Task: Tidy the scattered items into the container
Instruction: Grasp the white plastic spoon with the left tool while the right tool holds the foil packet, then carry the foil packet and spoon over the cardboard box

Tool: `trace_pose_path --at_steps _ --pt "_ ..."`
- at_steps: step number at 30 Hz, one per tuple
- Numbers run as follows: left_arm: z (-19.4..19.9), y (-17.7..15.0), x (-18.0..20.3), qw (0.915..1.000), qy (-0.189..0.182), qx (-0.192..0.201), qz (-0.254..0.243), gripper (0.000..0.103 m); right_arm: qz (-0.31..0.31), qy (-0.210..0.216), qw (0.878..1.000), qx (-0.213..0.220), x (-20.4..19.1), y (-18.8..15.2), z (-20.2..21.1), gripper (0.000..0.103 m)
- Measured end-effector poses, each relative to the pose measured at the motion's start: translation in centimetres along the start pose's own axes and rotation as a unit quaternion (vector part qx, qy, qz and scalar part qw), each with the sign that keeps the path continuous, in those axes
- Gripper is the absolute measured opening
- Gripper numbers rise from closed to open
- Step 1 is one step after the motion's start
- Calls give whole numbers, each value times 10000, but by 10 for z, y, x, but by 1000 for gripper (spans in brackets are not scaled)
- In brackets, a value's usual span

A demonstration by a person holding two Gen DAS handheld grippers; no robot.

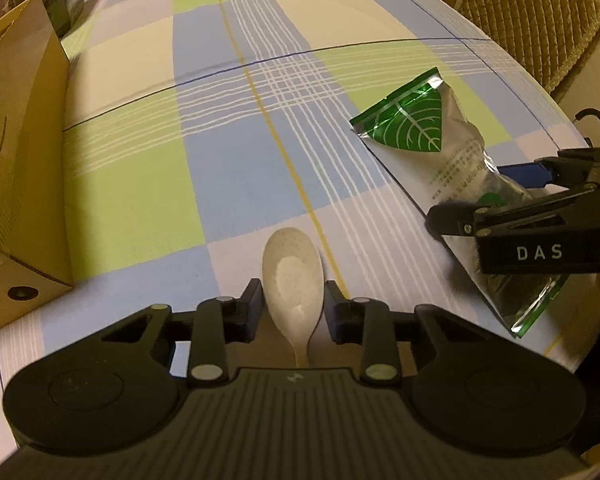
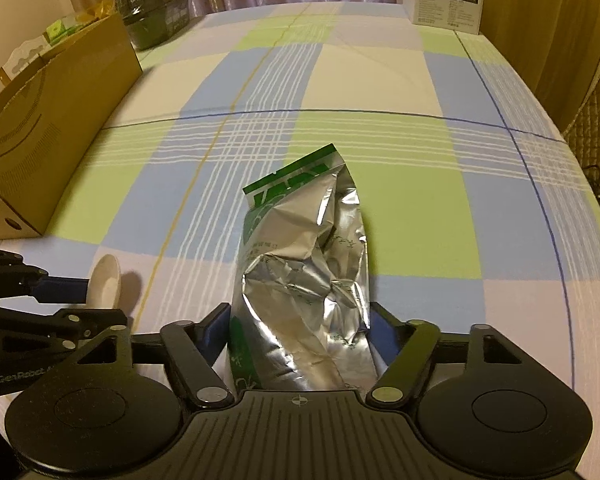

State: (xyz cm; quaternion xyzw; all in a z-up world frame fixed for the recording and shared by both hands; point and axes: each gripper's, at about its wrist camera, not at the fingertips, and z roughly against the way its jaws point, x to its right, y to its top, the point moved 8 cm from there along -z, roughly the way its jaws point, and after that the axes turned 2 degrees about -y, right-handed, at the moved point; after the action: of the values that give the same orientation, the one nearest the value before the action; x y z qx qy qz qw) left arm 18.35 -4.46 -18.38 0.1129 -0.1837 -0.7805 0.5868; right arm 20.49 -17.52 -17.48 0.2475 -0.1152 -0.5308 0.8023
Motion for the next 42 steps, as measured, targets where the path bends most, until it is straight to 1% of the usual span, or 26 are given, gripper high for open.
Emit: trace_pose_path --at_steps 4,7,16,22,31,42 --pt "2 -2 2 10000 -48 16 50 27 18 -3 10000 39 -1 0 3 63" --pt "6 -1 3 9999 -85 65 87 27 19 -9 9999 139 -2 1 7 61" --pt "21 5 -1 9994 -125 230 209 27 -68 28 9994 324 -6 1 24 60" --pt "38 15 -7 9987 -109 389 312 27 -70 7 9989 465 -10 9 43 60" --pt "76 25 -13 9963 -81 713 475 27 12 36 9968 802 -26 29 79 60" --pt "120 24 -20 9934 -21 1006 557 27 139 146 9936 1110 -55 44 113 60"
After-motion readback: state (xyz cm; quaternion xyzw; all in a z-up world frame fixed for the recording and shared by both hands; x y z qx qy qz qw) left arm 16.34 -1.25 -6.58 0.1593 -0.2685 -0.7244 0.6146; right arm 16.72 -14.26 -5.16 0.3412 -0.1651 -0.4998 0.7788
